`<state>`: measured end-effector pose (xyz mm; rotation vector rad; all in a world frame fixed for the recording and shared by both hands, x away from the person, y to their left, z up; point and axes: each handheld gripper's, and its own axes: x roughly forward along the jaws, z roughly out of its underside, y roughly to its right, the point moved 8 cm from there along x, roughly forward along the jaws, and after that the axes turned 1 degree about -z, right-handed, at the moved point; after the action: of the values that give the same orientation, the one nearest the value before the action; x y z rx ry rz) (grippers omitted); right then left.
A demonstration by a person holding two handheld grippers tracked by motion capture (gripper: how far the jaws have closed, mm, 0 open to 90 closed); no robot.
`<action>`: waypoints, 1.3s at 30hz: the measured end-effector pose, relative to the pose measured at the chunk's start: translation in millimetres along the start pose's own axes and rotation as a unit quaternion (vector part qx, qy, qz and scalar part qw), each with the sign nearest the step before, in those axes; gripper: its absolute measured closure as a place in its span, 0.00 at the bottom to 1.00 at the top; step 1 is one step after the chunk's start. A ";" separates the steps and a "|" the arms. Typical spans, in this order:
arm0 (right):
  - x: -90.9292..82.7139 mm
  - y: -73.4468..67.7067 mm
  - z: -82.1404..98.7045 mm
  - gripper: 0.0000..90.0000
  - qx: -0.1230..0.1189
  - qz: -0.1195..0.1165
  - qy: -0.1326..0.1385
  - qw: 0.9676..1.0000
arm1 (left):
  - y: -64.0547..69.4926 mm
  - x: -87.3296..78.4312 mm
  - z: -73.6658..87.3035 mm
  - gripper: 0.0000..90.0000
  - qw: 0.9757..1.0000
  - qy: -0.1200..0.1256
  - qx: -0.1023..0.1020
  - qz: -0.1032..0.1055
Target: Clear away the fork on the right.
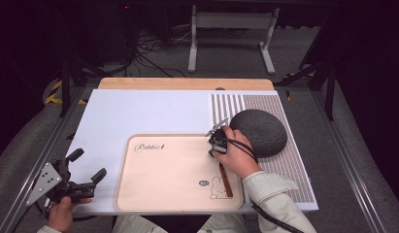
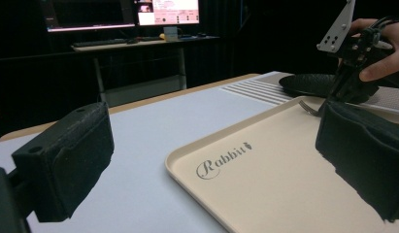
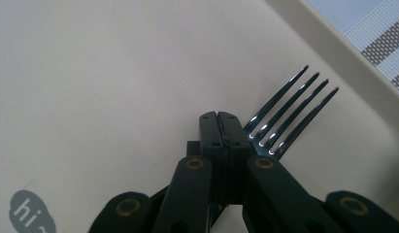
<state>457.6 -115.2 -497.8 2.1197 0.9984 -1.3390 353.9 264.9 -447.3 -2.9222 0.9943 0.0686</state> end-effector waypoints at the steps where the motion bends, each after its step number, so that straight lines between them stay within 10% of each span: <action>1: -0.4 1.7 0.6 1.00 0.002 0.003 0.000 1.000 | -0.1 0.0 0.0 0.01 1.000 0.000 0.000 0.000; 30: -11.0 17.5 9.8 1.00 0.018 0.028 0.003 0.999 | -0.1 0.3 0.3 0.01 1.000 -0.001 0.000 0.000; 39: -37.6 14.5 -12.9 0.53 -0.018 0.026 0.120 0.992 | 0.4 0.5 0.3 0.01 1.000 -0.001 0.000 0.000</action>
<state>466.1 -128.5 -458.6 2.3013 1.0443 -1.0501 354.0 264.3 -447.7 -2.9205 0.9944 0.0725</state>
